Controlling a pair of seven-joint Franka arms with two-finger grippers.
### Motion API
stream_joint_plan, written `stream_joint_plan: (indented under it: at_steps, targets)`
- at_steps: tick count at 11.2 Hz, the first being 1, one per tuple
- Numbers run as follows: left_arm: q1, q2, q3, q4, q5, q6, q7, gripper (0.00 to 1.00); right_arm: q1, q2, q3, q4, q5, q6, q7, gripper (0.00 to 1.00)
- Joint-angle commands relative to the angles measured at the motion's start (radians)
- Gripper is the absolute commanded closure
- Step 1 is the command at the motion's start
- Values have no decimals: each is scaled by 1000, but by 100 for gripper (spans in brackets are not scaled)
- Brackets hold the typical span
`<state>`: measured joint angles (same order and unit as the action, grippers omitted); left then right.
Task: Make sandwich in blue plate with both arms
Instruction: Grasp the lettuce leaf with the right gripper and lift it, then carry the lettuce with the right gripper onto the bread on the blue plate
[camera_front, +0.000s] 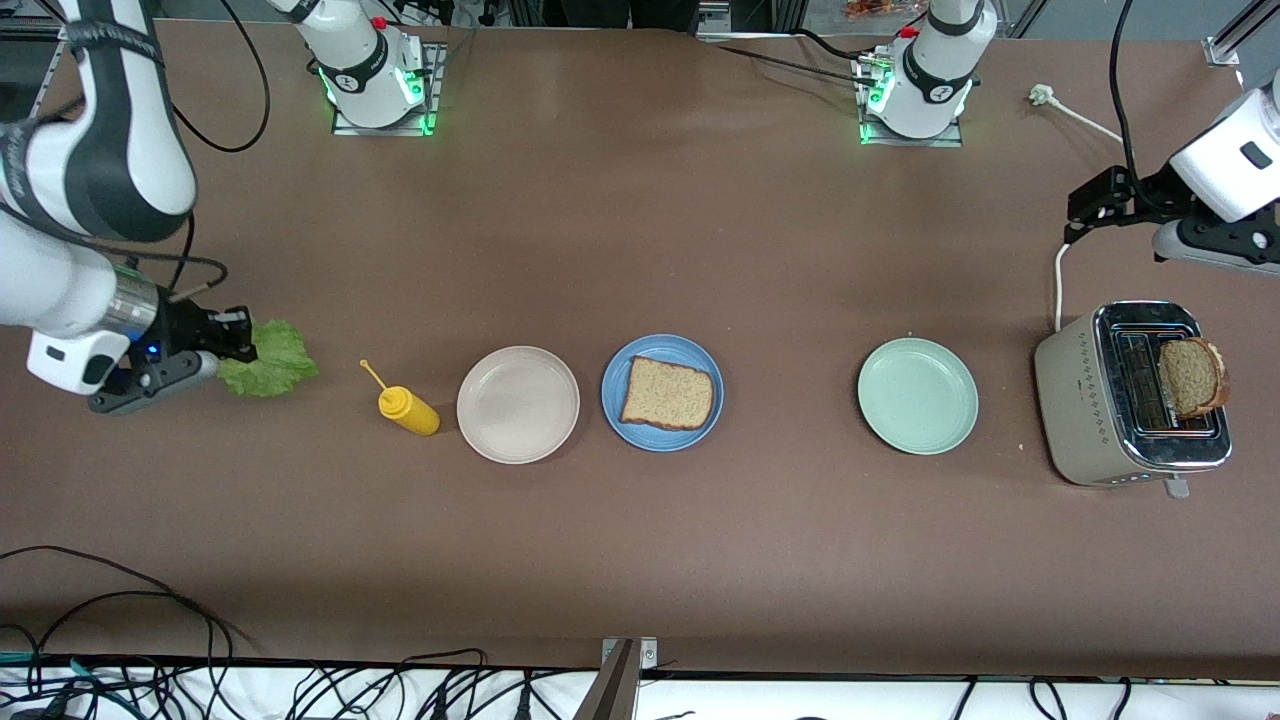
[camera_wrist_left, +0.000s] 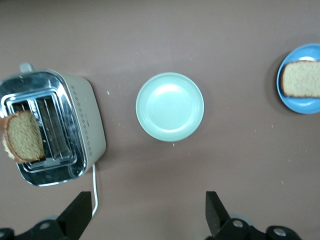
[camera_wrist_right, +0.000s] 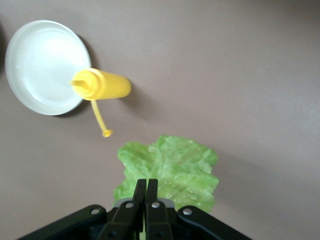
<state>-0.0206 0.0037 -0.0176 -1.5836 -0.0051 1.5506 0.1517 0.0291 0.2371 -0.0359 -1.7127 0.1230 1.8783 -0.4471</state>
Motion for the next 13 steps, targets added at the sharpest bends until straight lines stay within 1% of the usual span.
stream_joint_plan:
  at_steps: [1,3,4,5,7,8,10,13]
  targets:
    - [-13,-8,21,24,27,22,5,0,-5,-31,8,57,113,-85,-19,100]
    - [-15,-16,21,16,27,20,-4,0,18,-25,39,79,206,-71,10,100]
    - [-16,-16,21,16,27,19,-14,0,43,-16,42,80,234,-52,54,100]
    - [-15,-14,21,17,27,20,-15,0,82,-9,42,85,245,-3,101,100]
    - [-15,-14,21,17,27,19,-15,0,165,30,41,114,256,50,223,100]
    - [-10,-13,16,24,27,11,-17,0,201,62,39,151,276,64,281,100]
    - [-9,-10,16,27,24,2,-17,0,264,137,36,234,284,116,394,100]
    - [-2,-8,18,28,19,2,-15,0,354,250,36,319,285,266,554,100]
